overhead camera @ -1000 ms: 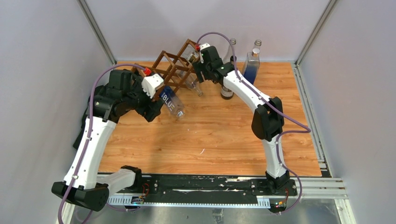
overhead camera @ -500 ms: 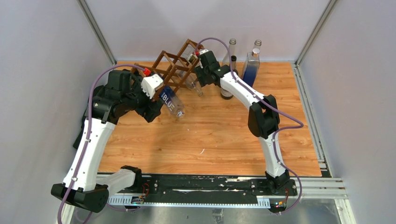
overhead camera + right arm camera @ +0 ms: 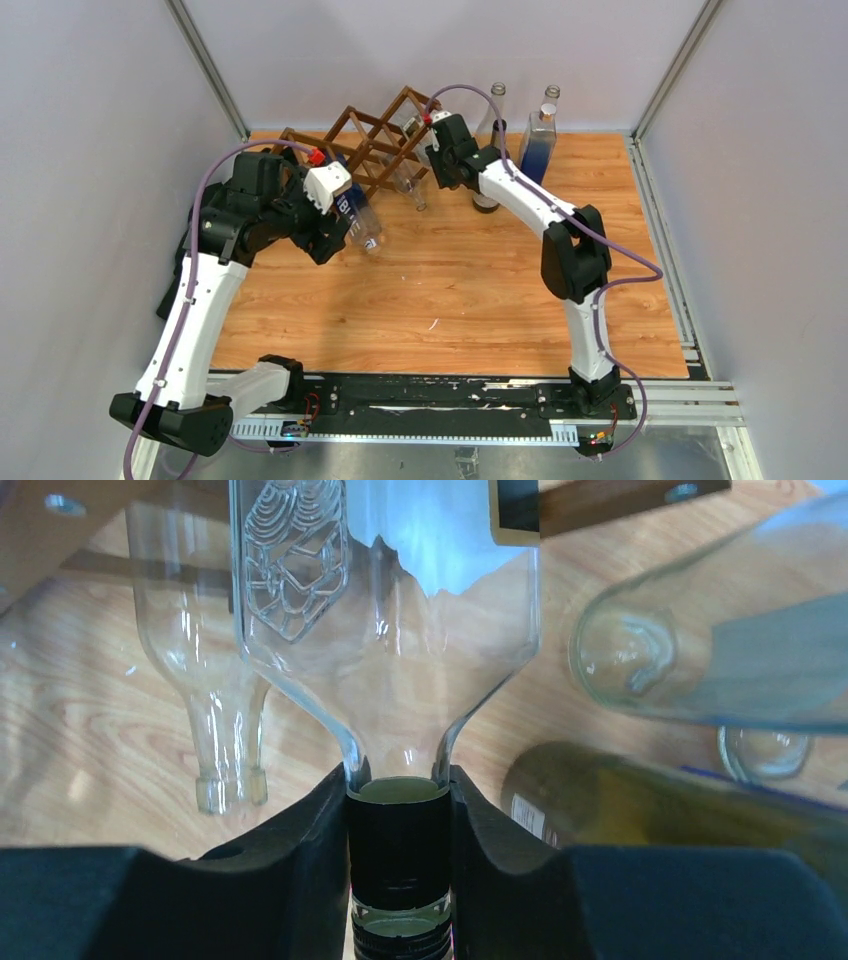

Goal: Take the wine bottle off the wine rack

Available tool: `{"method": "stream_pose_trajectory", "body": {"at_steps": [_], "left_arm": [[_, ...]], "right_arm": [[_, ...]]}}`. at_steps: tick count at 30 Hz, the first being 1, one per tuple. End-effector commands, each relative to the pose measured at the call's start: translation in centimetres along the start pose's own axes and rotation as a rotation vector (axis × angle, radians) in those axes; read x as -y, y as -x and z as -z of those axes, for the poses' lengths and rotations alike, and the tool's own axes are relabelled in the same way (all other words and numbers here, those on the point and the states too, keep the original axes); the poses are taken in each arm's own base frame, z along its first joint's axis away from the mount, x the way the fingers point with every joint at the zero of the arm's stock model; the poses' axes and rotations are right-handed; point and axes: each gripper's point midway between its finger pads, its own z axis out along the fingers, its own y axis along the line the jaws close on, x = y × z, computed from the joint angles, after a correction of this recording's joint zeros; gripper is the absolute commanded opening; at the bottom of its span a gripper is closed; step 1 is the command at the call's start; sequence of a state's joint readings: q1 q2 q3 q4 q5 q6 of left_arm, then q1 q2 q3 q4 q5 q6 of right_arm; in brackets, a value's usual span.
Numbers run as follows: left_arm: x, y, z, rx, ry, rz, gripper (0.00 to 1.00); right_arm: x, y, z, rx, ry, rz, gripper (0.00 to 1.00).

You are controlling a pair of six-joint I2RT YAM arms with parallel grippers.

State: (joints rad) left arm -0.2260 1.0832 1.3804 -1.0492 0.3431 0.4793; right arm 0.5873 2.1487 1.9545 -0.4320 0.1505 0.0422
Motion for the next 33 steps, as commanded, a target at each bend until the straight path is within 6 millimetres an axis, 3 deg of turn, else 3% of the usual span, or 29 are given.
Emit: {"method": "stream_pose_trajectory", "body": {"at_steps": [1, 14, 26, 33], "left_arm": [[0.5, 0.0, -0.4, 0.019, -0.036, -0.021, 1.00], [0.6, 0.0, -2.5, 0.038, -0.102, -0.120, 1.00], [0.6, -0.6, -2.5, 0.064, -0.112, -0.340, 1.00], [1.0, -0.8, -2.9, 0.071, -0.139, -0.397, 1.00]], "right_arm": [[-1.4, 0.4, 3.5, 0.040, 0.065, -0.044, 0.00], [-4.5, -6.3, 11.1, 0.007, 0.258, -0.246, 0.00], [-6.2, -7.0, 18.4, 0.084, 0.432, -0.395, 0.00], [-5.6, -7.3, 21.9, 0.116, 0.445, -0.410, 0.00]]}}
